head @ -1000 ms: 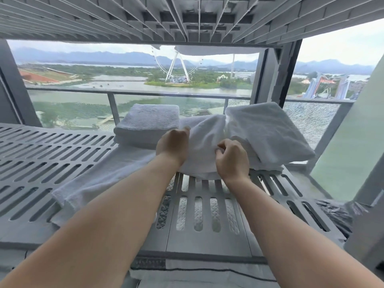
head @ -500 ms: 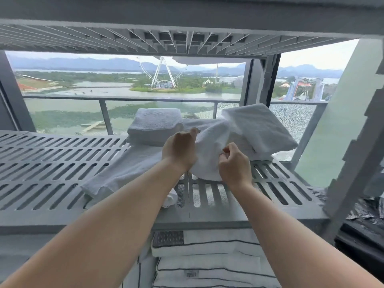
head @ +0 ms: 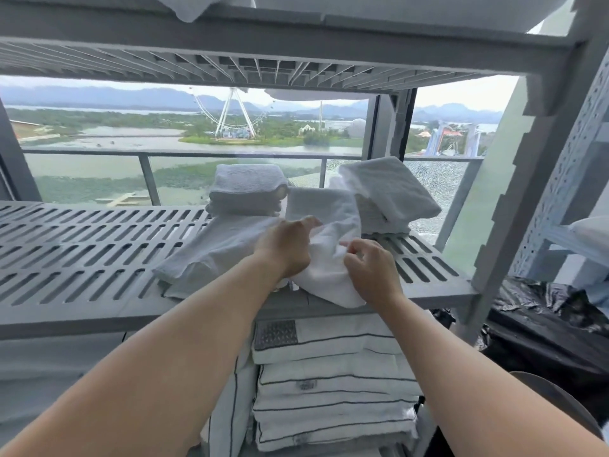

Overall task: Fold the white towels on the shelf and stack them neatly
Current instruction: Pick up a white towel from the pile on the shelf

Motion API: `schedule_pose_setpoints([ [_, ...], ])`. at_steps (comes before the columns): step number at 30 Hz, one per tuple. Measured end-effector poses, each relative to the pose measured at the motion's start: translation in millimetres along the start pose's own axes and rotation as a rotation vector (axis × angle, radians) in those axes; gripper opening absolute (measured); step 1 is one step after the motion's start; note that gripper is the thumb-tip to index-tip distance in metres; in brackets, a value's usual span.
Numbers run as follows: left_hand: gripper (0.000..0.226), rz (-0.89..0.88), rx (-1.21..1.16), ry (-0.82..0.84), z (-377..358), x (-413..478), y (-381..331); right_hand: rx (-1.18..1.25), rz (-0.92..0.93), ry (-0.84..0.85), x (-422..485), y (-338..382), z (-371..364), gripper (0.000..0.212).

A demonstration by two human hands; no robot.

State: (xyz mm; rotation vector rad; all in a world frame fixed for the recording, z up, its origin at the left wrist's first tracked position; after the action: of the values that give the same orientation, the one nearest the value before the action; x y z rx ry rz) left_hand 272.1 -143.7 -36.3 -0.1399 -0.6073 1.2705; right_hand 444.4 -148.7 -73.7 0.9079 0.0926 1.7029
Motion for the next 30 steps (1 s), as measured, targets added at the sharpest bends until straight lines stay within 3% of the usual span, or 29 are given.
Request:
schedule_pose_setpoints([
  [9,0.054,-0.084,0.016,-0.008,-7.1,-17.6,-4.6,-0.116,-0.024,0.093,-13.9,4.9,1.6,0.010],
  [14,0.053,-0.147,0.040,-0.048,-5.1,-8.0,-11.0,-0.148,-0.013,0.023,-6.2,-4.1,7.8,0.019],
  [18,0.039,-0.154,0.043,-0.115,-10.7,13.6,-14.3,-0.166,0.044,-0.108,10.3,-4.5,8.0,0.019],
  [20,0.035,-0.138,0.016,-0.173,-15.5,27.8,-16.4,-0.181,0.048,-0.075,25.7,-10.3,1.6,0.020],
  [23,0.034,-0.093,-0.015,-0.225,-24.6,54.4,-24.6,-0.106,-0.034,0.018,53.1,-29.3,-6.2,0.035],
  [26,0.035,-0.066,-0.018,-0.221,-36.3,86.8,-38.7,0.004,-0.126,-0.062,83.7,-55.2,2.9,0.037],
  [28,0.039,-0.080,0.029,-0.184,-47.8,108.3,-49.9,-0.102,-0.144,-0.131,105.1,-74.9,11.8,0.020],
  [30,0.044,-0.091,0.095,-0.145,-61.4,130.0,-58.5,-0.247,-0.132,-0.150,126.2,-92.8,17.0,0.030],
])
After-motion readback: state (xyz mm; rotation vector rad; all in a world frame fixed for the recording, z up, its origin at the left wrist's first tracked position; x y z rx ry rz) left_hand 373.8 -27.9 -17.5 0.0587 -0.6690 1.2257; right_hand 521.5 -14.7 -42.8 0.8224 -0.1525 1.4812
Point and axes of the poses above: each hand's wrist, its own x-axis towards the middle knuckle, its own z-axis out of the back of the hand, y = z × x, the point moved 6 cm from there along x, towards the middle knuckle, and after that the axes turned 10 degrees about -x, right-handed, at the moved point
